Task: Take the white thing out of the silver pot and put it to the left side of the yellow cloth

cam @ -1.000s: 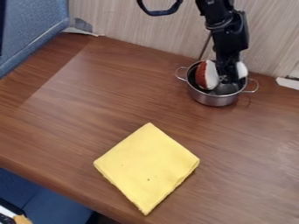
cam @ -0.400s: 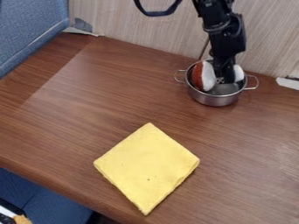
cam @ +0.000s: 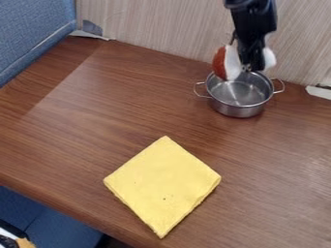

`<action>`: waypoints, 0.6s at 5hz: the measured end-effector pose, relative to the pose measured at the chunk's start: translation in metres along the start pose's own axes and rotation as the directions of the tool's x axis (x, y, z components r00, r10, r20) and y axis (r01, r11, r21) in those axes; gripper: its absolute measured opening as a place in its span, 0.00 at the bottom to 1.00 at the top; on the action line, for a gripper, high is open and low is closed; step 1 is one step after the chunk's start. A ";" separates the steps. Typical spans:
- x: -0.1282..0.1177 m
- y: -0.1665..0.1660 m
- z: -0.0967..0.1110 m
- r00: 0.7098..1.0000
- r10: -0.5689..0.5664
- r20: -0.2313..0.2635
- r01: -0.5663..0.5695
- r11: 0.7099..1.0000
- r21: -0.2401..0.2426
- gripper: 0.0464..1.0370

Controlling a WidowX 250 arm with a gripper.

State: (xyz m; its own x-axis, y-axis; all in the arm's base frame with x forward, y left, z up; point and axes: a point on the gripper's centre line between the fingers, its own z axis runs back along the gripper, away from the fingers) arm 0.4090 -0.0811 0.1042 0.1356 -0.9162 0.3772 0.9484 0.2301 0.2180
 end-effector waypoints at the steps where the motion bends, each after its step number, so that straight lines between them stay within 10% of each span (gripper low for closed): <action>1: -0.009 -0.013 0.026 0.999 0.006 -0.033 -0.005 1.000 0.009 0.18; 3: -0.055 -0.063 0.075 0.992 0.065 -0.108 -0.064 0.998 0.016 0.18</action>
State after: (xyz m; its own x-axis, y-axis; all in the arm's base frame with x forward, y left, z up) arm 0.3202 -0.0203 0.1376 0.2271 -0.9294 0.2909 0.9332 0.2930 0.2078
